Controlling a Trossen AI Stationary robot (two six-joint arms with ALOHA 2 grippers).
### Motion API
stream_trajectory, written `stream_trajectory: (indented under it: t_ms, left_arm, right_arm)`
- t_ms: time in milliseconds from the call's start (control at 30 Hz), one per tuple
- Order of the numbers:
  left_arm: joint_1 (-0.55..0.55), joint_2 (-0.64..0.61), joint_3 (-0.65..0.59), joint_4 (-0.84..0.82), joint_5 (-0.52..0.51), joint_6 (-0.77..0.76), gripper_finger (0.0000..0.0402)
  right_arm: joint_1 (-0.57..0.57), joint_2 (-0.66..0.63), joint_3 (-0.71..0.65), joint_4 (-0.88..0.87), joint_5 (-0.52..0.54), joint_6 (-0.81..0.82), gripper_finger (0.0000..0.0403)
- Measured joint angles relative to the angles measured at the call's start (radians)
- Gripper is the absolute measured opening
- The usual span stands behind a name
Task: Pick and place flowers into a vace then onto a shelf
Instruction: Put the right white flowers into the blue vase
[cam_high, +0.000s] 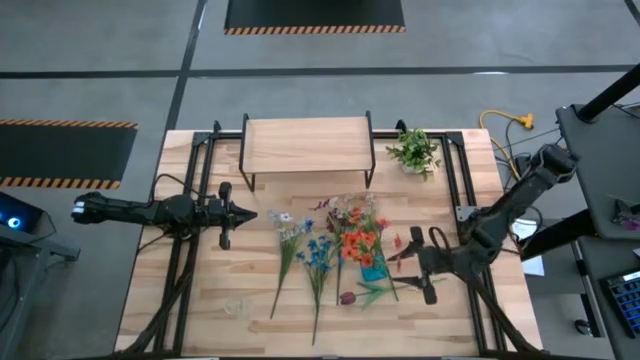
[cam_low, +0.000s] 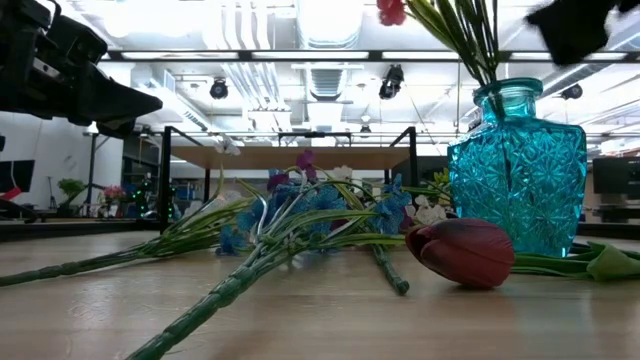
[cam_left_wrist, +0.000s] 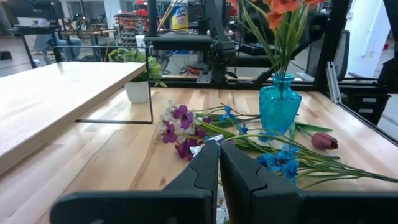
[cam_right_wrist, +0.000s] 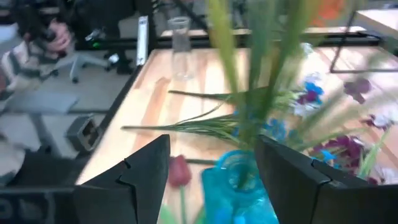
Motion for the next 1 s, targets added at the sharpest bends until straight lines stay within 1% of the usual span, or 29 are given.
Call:
stream_trajectory:
  t_ms: [67, 167, 300, 433, 500, 567, 700, 767, 867, 1000]
  left_arm:
    - [0.000, 0.000, 0.000, 0.000, 0.000, 0.000, 0.0000]
    - [0.000, 0.000, 0.000, 0.000, 0.000, 0.000, 0.0000]
    - [0.000, 0.000, 0.000, 0.000, 0.000, 0.000, 0.0000]
    - [0.000, 0.000, 0.000, 0.000, 0.000, 0.000, 0.0000]
    - [0.000, 0.000, 0.000, 0.000, 0.000, 0.000, 0.0000]
    - [0.000, 0.000, 0.000, 0.000, 0.000, 0.000, 0.0000]
    - [0.000, 0.000, 0.000, 0.000, 0.000, 0.000, 0.0000]
    - [0.000, 0.000, 0.000, 0.000, 0.000, 0.000, 0.0000]
    - [0.000, 0.000, 0.000, 0.000, 0.000, 0.000, 0.0000]
    - [0.000, 0.000, 0.000, 0.000, 0.000, 0.000, 0.0000]
  right_arm:
    - [0.027, 0.007, 0.074, -0.121, 0.003, 0.010, 0.0223]
    - [0.055, 0.036, 0.177, -0.300, 0.005, 0.100, 0.0223]
    - [0.074, 0.104, 0.270, -0.531, 0.025, 0.299, 0.0223]
    - [0.088, 0.180, 0.314, -0.704, 0.026, 0.503, 0.0223]
    - [0.093, 0.213, 0.325, -0.741, 0.004, 0.575, 0.0223]
    - [0.094, 0.241, 0.329, -0.753, -0.057, 0.611, 0.0223]
    - [0.095, 0.299, 0.337, -0.752, -0.170, 0.627, 0.0223]
    - [0.094, 0.332, 0.341, -0.752, -0.202, 0.629, 0.0223]
    - [0.092, 0.378, 0.352, -0.751, -0.212, 0.655, 0.0223]
    - [0.084, 0.430, 0.374, -0.751, -0.176, 0.730, 0.0223]
